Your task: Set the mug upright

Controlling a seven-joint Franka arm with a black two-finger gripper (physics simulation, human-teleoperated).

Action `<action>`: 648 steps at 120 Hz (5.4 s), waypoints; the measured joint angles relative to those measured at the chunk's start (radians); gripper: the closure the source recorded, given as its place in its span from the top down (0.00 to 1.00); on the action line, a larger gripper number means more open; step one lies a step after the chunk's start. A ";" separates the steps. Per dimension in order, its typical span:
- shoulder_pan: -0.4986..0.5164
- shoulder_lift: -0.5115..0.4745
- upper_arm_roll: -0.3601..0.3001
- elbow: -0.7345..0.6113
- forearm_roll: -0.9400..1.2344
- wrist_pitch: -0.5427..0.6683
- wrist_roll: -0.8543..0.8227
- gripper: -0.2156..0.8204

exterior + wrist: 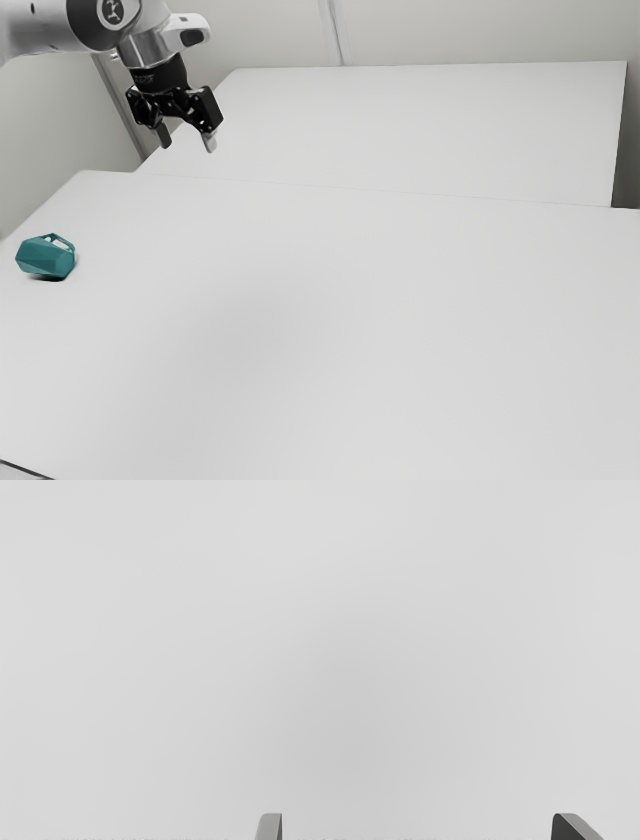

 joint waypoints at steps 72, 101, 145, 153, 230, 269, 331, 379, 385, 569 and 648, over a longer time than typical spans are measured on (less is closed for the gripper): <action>0.118 -0.002 0.130 -0.011 0.002 -0.050 0.019 0.77; 0.286 0.002 0.131 -0.007 -0.006 -0.023 0.109 0.77; 0.609 0.115 0.120 0.001 -0.167 0.115 0.378 0.77; 0.664 0.139 0.118 0.010 -0.223 0.133 0.439 0.77; 1.463 0.596 -0.644 0.331 -0.305 0.194 0.898 0.77; 1.493 0.744 -0.648 0.501 -0.288 0.201 1.000 0.77; 1.375 0.986 -0.629 0.726 -0.315 0.257 1.049 0.77; 1.338 1.051 -0.587 0.729 -0.323 0.258 1.029 0.77; 1.335 1.057 -0.585 0.729 -0.327 0.259 1.026 0.77; 1.273 1.090 -0.591 0.689 -0.385 0.307 0.976 0.38; 1.269 0.959 -0.589 0.598 -0.328 0.311 0.944 0.06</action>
